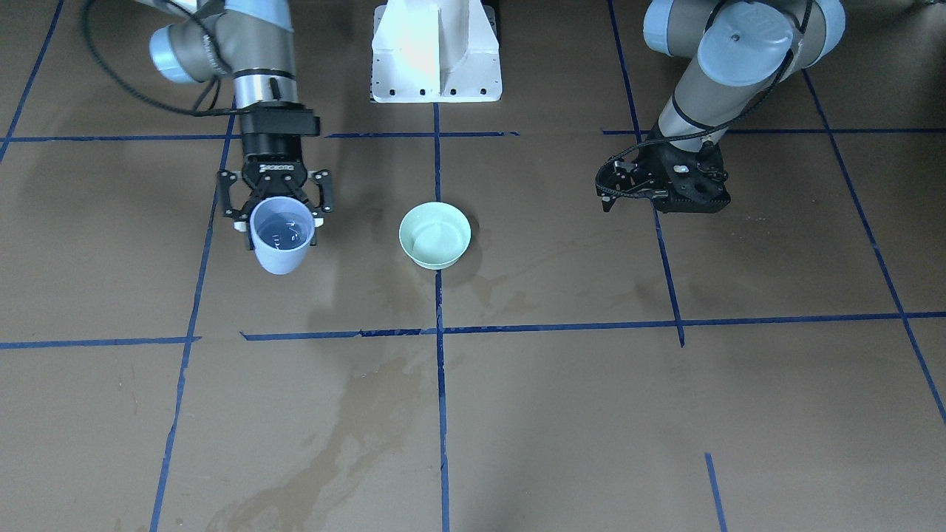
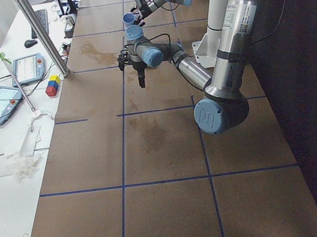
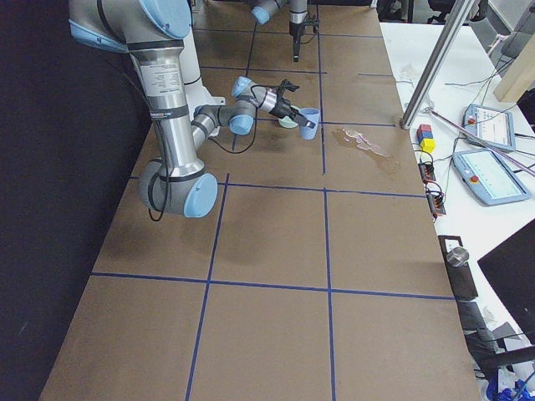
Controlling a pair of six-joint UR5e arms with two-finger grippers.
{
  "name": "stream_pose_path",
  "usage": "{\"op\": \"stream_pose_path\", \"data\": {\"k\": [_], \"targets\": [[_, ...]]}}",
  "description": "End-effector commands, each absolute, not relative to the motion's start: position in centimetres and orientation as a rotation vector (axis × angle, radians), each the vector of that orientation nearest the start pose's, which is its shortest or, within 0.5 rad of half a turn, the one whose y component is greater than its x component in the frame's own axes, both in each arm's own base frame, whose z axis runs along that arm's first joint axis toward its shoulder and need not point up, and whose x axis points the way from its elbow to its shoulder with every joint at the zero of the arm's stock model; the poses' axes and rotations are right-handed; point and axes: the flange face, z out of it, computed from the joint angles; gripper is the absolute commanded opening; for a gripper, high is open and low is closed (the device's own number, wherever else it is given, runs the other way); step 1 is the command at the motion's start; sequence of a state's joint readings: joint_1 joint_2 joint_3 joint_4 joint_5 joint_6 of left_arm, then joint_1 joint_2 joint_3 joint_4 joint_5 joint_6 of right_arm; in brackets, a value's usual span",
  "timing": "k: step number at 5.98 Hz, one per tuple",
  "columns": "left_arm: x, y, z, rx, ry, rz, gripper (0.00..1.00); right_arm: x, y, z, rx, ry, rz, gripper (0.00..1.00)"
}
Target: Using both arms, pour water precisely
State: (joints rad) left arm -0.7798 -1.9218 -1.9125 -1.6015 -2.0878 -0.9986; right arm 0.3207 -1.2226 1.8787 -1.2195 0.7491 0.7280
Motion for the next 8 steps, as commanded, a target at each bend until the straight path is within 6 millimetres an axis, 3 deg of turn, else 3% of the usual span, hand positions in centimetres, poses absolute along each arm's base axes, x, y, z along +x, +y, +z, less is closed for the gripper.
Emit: {"op": "stream_pose_path", "data": {"k": [1,2,5,8], "targets": [[35.4,-46.8,30.9,0.058,0.861,-0.007,1.0,-51.7,-34.1,22.4,1.174,-0.207,-0.133,0.0],[35.4,-46.8,30.9,0.056,0.862,-0.007,1.0,-52.6,-33.5,21.3,1.183,-0.13,-0.165,0.0],[35.4,-46.8,30.7,0.055,0.864,-0.014,1.0,-57.2,-34.4,22.7,1.175,0.003,-0.223,0.0],[35.4,-46.8,30.8,0.054,0.863,-0.014,1.0,-58.0,-34.0,23.5,1.163,0.081,-0.277,0.0]]}}
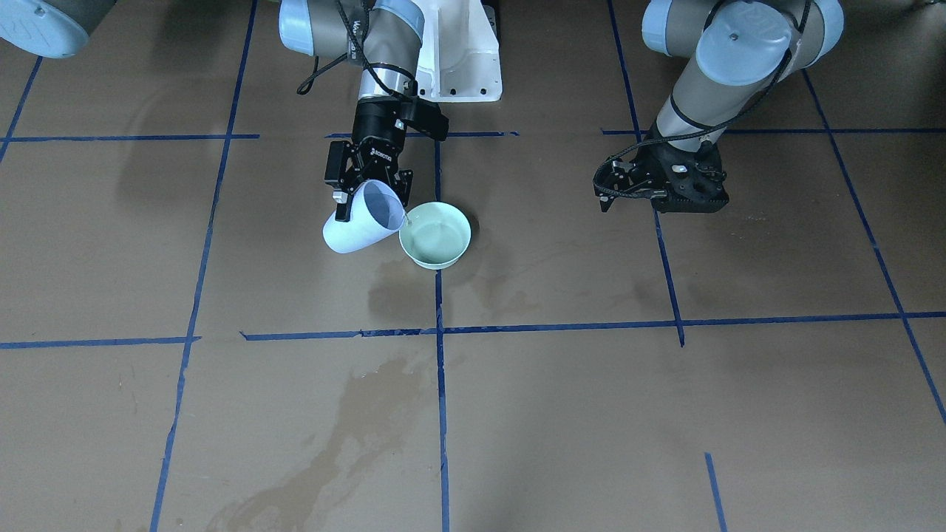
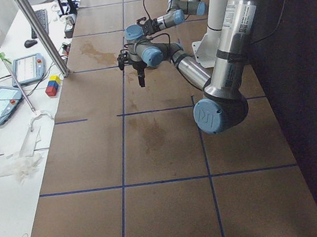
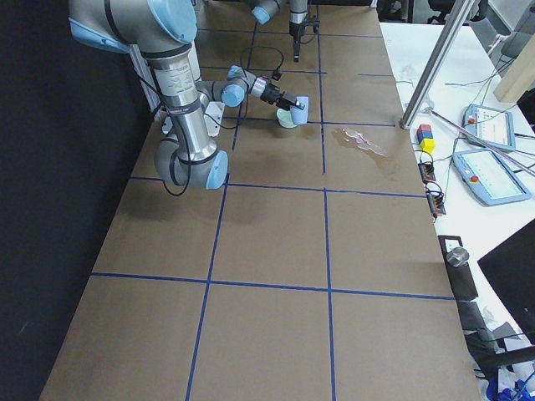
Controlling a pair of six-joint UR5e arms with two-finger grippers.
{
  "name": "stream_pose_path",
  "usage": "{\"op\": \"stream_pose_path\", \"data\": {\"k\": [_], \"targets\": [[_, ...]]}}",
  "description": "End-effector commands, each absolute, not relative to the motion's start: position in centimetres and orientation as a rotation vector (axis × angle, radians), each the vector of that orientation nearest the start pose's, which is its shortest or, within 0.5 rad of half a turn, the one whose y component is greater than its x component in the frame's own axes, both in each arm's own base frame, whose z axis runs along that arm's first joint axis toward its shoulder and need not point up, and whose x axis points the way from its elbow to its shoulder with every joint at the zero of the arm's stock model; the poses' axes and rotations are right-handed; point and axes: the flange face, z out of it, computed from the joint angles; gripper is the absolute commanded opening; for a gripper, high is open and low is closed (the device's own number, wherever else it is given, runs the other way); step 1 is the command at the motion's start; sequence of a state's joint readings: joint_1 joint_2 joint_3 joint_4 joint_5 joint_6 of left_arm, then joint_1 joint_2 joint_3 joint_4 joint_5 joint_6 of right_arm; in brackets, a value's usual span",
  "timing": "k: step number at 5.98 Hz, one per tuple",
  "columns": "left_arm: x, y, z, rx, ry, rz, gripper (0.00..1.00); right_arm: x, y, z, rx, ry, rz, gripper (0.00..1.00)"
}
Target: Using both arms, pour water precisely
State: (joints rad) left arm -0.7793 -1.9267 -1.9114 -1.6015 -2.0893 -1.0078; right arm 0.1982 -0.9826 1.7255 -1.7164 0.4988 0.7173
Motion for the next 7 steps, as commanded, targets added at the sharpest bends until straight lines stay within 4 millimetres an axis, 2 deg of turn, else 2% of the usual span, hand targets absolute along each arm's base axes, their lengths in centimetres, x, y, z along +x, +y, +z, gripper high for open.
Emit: {"op": "stream_pose_path", "data": {"k": [1,2,7], "targets": [[35.43,-46.8,30.76,0.054,0.863,-0.014,1.0,-58.2,-33.63,23.41,1.164,0.092,-0.302,0.0],[35.43,-46.8,30.76,0.054,0.863,-0.014,1.0,-58.19,-33.61,23.36,1.171,0.147,-0.353,0.0],[35.41,-46.78,30.85,0.053,0.862,-0.015,1.0,-58.21,-33.46,23.15,1.177,0.171,-0.383,0.0]]}}
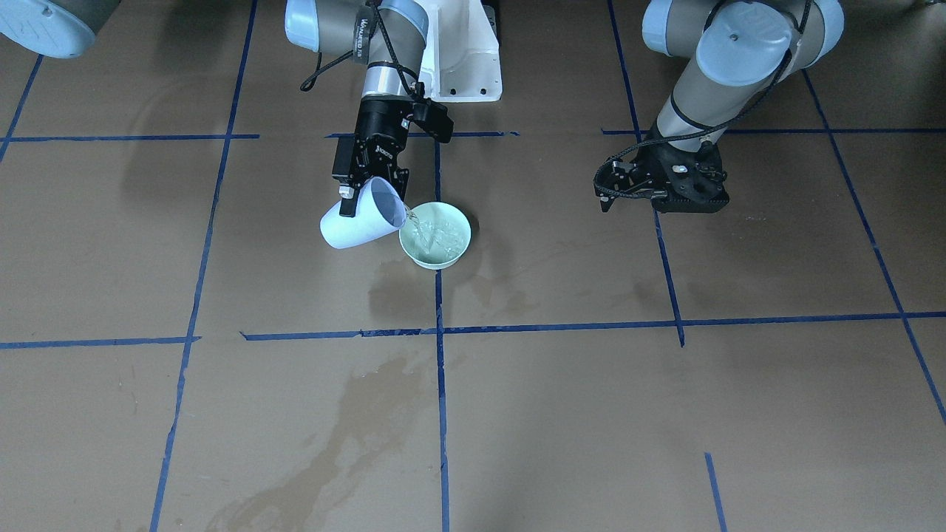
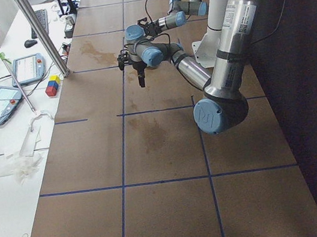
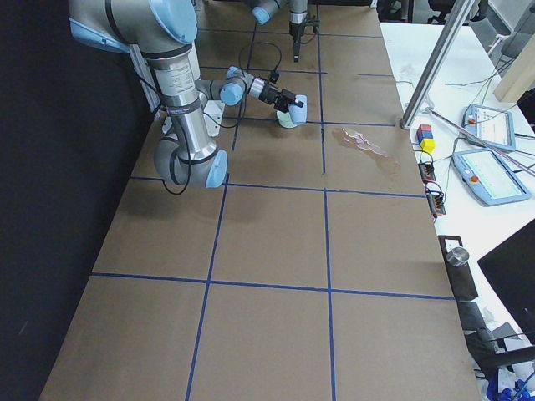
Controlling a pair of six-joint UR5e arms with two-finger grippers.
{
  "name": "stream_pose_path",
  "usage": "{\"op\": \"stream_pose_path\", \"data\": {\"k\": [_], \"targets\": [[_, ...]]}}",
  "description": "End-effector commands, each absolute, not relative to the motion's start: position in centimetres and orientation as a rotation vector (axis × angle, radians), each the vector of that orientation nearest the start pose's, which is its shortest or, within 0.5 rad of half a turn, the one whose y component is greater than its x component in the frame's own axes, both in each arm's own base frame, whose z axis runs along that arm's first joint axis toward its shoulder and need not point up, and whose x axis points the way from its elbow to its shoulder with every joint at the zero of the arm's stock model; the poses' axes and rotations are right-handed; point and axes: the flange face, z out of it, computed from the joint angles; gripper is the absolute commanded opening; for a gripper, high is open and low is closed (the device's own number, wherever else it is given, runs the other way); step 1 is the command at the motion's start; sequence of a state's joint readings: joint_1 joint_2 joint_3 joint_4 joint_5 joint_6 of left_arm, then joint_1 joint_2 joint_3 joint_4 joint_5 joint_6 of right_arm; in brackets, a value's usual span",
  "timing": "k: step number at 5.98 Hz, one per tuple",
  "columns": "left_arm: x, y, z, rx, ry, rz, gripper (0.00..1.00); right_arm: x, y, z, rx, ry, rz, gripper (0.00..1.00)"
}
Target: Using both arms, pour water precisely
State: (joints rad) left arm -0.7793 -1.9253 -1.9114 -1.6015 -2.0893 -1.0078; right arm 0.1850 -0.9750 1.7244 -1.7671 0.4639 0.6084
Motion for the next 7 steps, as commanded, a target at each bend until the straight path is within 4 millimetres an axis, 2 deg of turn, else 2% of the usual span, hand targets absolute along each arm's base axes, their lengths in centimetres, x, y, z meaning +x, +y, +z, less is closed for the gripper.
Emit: {"op": "stream_pose_path", "data": {"k": [1,7], "targets": [[35.39,-46.74,30.78,0.053,0.864,-0.014,1.0,-58.21,-33.51,23.05,1.183,0.201,-0.413,0.0],[35.4,-46.73,30.78,0.052,0.865,-0.012,1.0,-58.24,-33.57,22.09,1.189,0.219,-0.418,0.0]]}}
